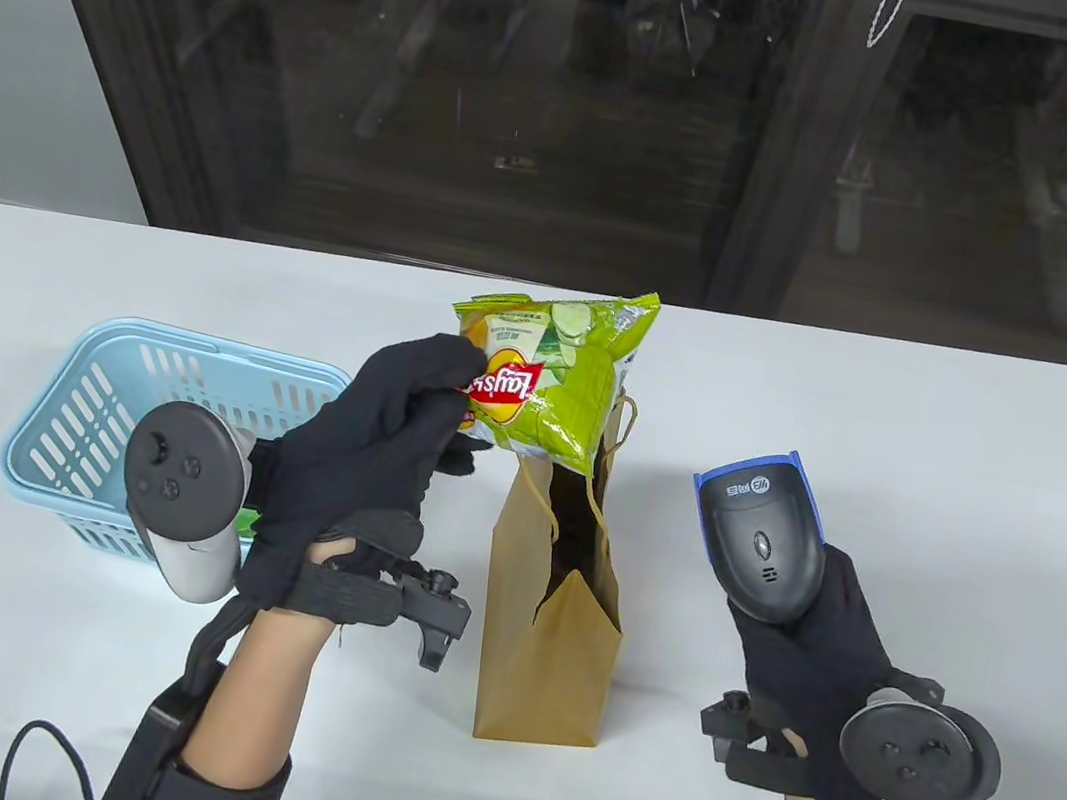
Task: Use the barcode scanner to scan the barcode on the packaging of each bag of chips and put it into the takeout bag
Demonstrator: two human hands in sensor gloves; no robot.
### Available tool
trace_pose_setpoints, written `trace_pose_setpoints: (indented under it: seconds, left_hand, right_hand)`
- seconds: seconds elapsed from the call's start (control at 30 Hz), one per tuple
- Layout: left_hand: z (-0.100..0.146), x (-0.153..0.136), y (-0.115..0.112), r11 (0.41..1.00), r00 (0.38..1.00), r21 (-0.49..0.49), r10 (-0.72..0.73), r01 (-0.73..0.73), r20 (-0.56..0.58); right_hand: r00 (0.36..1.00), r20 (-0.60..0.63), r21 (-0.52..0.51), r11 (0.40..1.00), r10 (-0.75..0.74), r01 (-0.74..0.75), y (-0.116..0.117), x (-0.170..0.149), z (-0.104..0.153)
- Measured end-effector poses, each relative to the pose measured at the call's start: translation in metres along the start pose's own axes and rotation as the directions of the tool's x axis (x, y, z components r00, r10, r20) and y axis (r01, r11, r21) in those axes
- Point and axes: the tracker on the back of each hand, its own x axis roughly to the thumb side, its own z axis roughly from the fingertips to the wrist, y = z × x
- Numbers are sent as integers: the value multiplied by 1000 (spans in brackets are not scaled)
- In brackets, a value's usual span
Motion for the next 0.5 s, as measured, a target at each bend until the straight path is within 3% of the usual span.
trace_pose_setpoints:
  seconds: [0.1, 0.27, 0.37, 0.5]
  left_hand:
    - [1, -1, -2, 985, 988, 89, -153, 151, 23]
    - [9, 6, -23, 939, 937, 118, -335, 324, 95]
    - [13, 13, -34, 894, 889, 106, -445, 434, 110]
    - [16, 17, -52, 852, 845, 29, -522, 523, 118]
  right_hand:
    - [987, -29, 24, 987, 157, -156, 16, -18, 4]
    - [953, -32, 132, 946, 302, -296, 45, -41, 16]
    - [938, -18, 221, 916, 348, -335, 56, -51, 20]
    - [929, -11, 228, 906, 369, -357, 61, -54, 25]
